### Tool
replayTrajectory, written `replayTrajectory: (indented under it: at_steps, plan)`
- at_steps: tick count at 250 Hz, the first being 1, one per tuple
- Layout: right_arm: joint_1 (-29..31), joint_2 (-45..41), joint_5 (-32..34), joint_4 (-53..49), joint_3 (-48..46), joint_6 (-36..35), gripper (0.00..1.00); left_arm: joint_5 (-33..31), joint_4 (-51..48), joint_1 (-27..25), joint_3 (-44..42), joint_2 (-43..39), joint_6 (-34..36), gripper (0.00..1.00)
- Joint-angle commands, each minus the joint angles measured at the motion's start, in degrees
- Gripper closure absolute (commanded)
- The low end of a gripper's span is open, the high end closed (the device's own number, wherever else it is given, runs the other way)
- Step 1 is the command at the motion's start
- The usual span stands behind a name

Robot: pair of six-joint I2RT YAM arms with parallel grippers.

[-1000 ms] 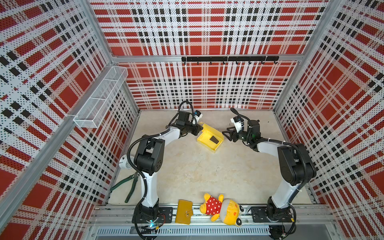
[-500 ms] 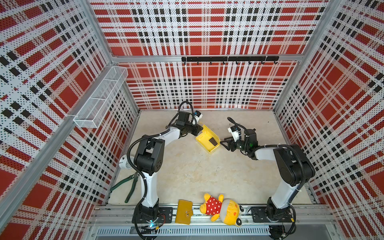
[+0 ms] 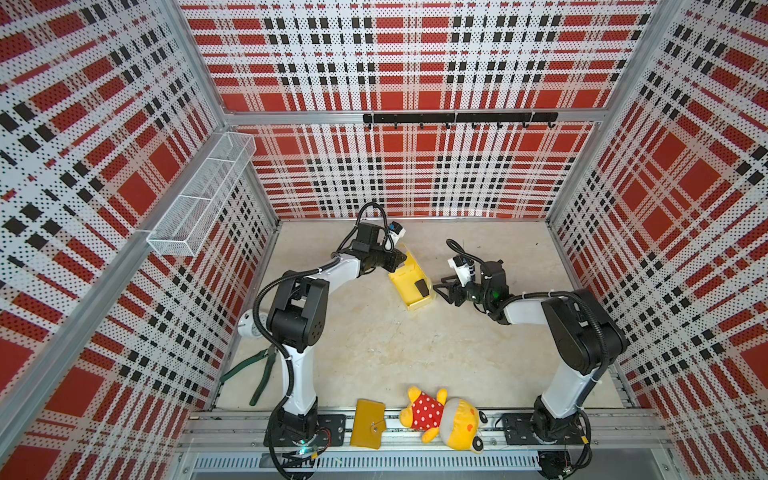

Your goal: Fold the paper box

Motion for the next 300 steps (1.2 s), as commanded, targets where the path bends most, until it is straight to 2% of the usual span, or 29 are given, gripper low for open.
replayTrajectory:
  at_steps: [1,58,122,186,300]
  plan:
    - [0.6,1.4,0.8,5.9,1.7,0.6,0.47,0.5,0.5,-1.7,-0.7,-3.8,-0.3,0.88]
    - [1.0,-0.2,-1.1,3.1,-0.9,-2.1,0.47,-0.2,0.0,-1.2,-0.4,-3.5,-0.8,0.88]
    - [3.2,-2.4,0.0,4.2,-5.9,-2.3,0.46,0.4,0.2,-0.6,0.3,-2.5,-1.8,0.88]
    - [4.9,-2.3,2.9,5.5,-4.0,-1.6,0.45,0.4,0.3,-0.8,-0.1,-2.8,-1.7,0.88]
    - [4.9,-1.5,5.3,3.9,-0.1,-3.8,0.53,1.0,1.2,-0.9,-3.0,-2.9,-0.9,0.88]
